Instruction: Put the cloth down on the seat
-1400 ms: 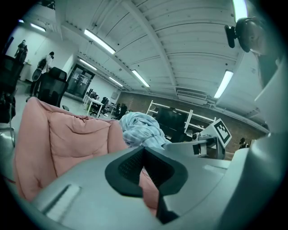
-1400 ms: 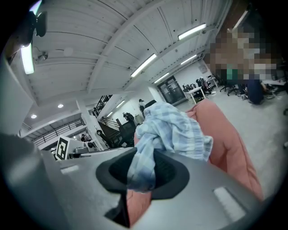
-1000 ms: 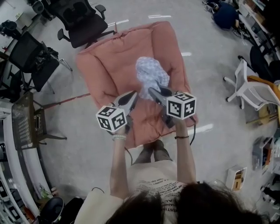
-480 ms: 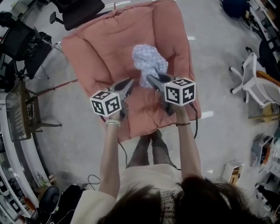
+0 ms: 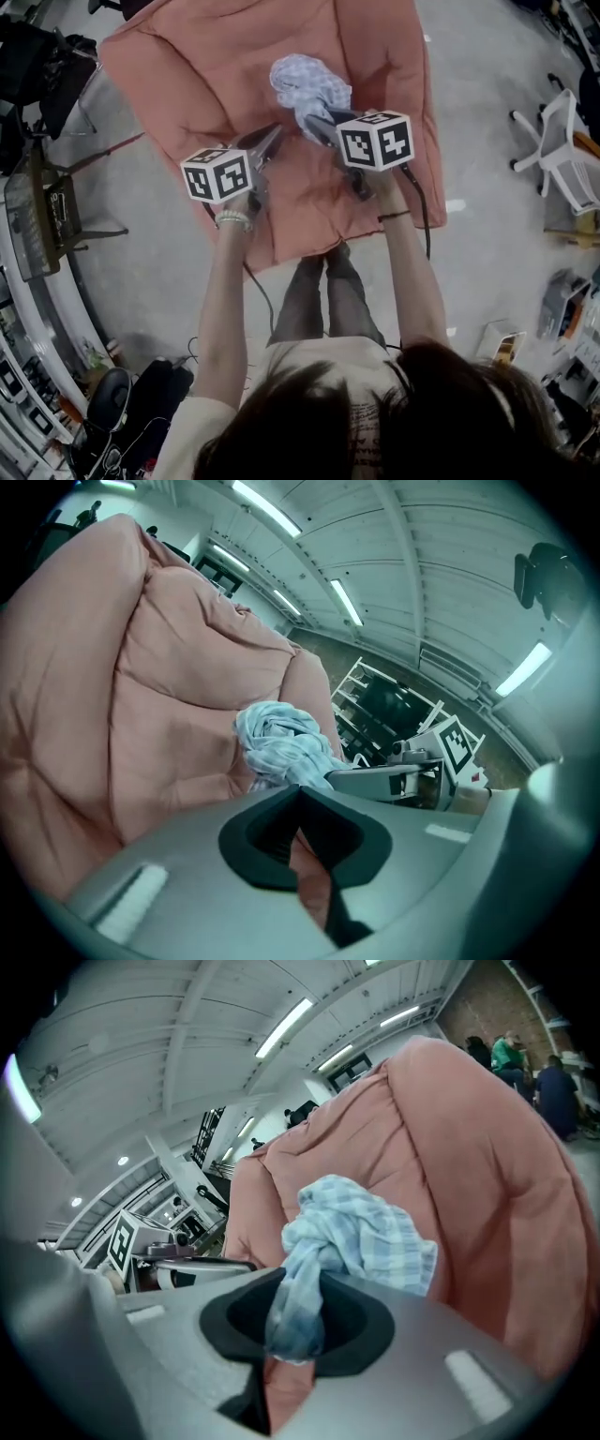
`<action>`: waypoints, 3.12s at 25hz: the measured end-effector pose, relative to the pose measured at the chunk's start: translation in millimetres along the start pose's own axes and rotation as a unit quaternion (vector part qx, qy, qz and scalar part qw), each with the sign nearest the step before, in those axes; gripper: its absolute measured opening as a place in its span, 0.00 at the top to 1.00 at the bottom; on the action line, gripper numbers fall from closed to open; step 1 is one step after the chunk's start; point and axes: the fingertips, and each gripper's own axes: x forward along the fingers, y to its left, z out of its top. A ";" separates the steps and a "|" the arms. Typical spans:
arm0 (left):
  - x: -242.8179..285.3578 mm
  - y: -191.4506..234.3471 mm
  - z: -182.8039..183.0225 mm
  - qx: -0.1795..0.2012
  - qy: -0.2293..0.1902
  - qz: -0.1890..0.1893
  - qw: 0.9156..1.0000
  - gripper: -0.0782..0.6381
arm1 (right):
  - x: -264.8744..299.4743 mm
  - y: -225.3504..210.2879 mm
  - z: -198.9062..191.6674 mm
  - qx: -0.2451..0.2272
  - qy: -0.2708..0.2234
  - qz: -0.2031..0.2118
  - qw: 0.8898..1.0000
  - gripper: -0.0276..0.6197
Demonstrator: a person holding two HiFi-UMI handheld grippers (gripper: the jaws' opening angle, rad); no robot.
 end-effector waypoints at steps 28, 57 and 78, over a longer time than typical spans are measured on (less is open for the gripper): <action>54.1 44.9 -88.2 -0.081 0.037 -0.006 0.996 0.90 | 73.3 -80.2 -99.6 0.046 0.128 -0.054 0.989 0.82; 55.3 46.5 -120.4 -0.115 0.057 0.012 0.992 0.90 | 70.6 -100.0 -142.7 0.061 0.179 -0.075 0.979 0.68; -9.2 -30.3 -68.1 -0.108 -0.043 0.009 0.993 0.90 | -5.3 -2.7 -74.1 0.066 0.029 -0.015 0.997 0.75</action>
